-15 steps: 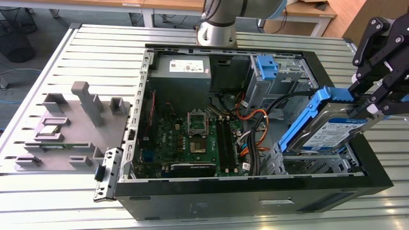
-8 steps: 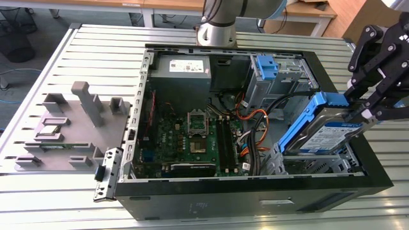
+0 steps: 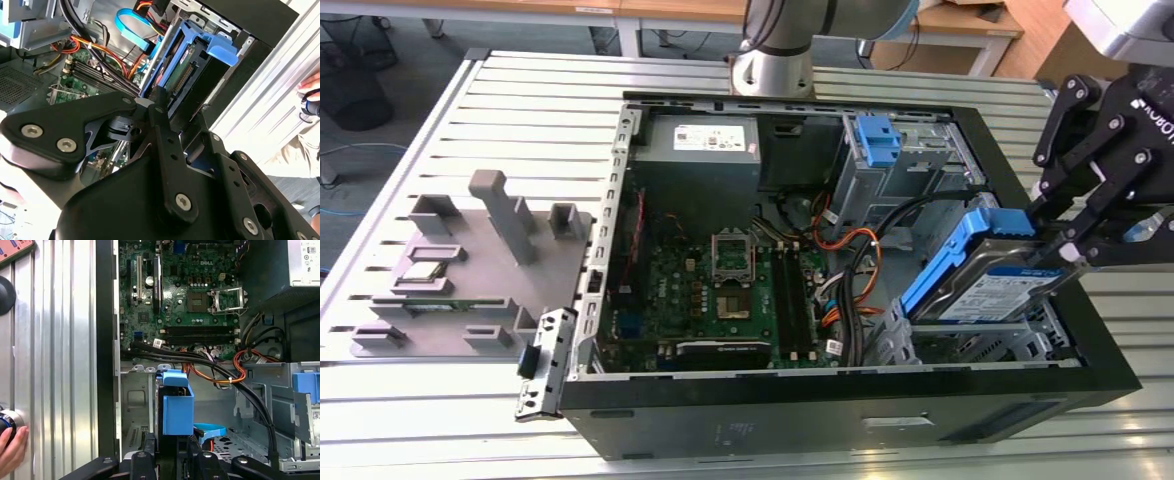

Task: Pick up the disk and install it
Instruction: 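Insert the disk into the insertion slot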

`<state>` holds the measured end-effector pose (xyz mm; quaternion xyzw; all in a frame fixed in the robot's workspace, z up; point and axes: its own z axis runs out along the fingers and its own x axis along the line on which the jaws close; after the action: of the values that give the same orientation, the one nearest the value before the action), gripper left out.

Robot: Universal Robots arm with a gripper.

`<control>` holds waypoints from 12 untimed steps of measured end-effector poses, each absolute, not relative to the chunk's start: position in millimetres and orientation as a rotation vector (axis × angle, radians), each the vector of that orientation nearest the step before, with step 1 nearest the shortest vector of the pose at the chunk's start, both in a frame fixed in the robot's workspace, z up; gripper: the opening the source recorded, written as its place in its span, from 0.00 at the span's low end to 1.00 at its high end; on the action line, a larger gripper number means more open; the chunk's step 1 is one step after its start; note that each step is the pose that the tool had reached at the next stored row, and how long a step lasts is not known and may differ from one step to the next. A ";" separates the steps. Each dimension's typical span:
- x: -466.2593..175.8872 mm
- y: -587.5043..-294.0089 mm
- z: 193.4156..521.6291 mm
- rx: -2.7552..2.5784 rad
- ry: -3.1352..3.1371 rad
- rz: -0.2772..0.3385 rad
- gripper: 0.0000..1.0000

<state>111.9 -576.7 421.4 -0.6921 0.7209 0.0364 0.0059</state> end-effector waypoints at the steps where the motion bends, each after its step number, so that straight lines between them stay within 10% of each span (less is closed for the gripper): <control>1: 111.9 -576.7 419.5 -2.166 2.256 0.114 0.35; 12: 111.9 -576.7 412.4 -2.166 2.256 0.114 0.42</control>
<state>111.9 -576.7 412.4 -0.6921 0.7209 0.0365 0.0060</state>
